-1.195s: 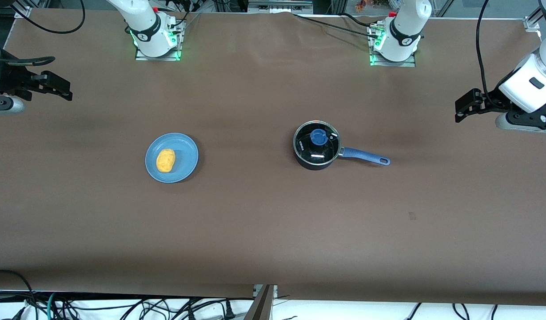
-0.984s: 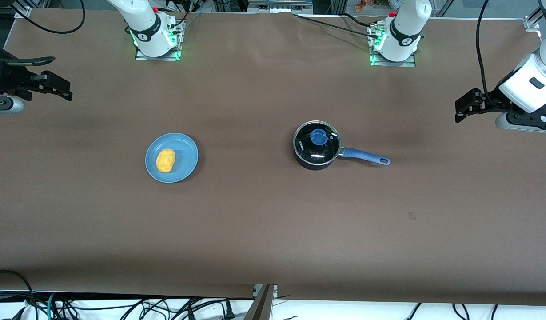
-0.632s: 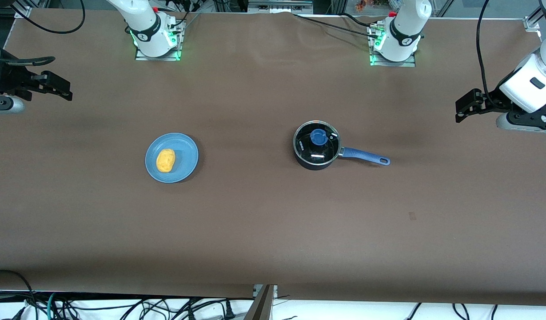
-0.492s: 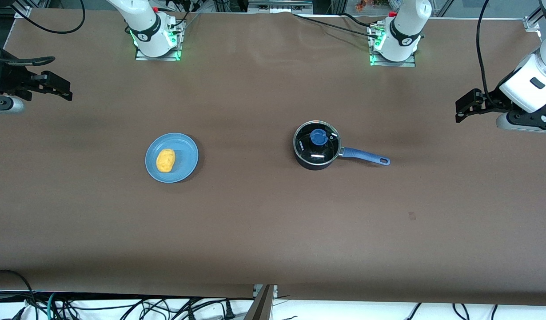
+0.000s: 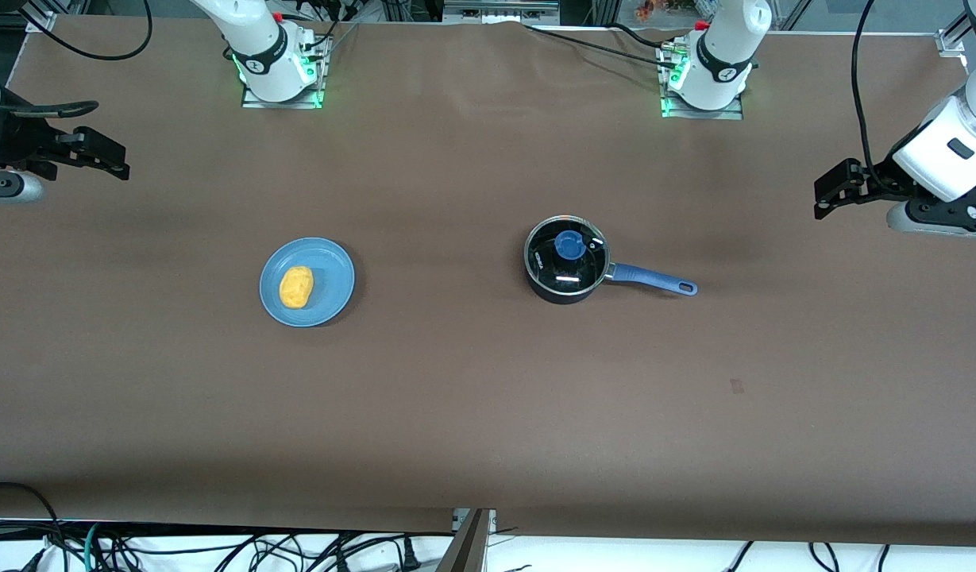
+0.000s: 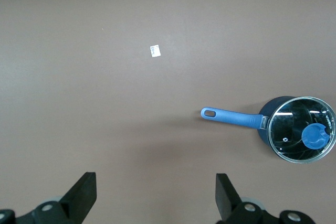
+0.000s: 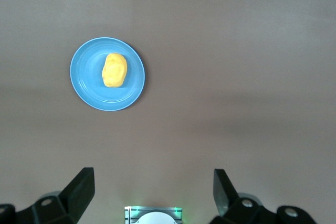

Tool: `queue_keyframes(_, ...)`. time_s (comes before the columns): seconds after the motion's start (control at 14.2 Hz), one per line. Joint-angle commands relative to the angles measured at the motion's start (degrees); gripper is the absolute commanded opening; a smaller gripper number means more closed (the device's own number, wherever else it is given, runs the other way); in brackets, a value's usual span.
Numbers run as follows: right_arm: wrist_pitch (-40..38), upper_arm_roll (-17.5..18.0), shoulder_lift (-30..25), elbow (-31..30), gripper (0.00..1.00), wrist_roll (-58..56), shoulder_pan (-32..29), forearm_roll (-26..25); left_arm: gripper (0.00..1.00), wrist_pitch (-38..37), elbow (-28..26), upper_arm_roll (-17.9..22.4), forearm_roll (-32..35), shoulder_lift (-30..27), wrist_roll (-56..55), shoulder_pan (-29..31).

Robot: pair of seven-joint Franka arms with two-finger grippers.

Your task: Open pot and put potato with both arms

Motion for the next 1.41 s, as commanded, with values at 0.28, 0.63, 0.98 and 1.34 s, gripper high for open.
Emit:
queue_keyframes(0.28,-0.85,0.14,0.34,1.33,1.00,-0.18,-0.49,0.89,1.00,0.24,-0.09,0.04,-1.04,-0.72,0.09,0.02)
queue_keyframes(0.63,-0.76,0.14,0.42,1.33,1.00,0.26,-0.49,1.59,1.00,0.24,-0.09,0.04,-1.04,-0.72,0.09,0.02)
queue_keyframes(0.98,1.16,0.14,0.95,1.25,1.00,0.26,-0.32,1.95,1.00,0.94,-0.01,0.04,-1.74,0.25,0.71,-0.16)
queue_keyframes(1.34,1.18,0.67,2.88,0.72,1.00,-0.26,0.74,0.98,1.00,1.12,-0.01,0.04,-1.74,0.60,0.88,-0.25)
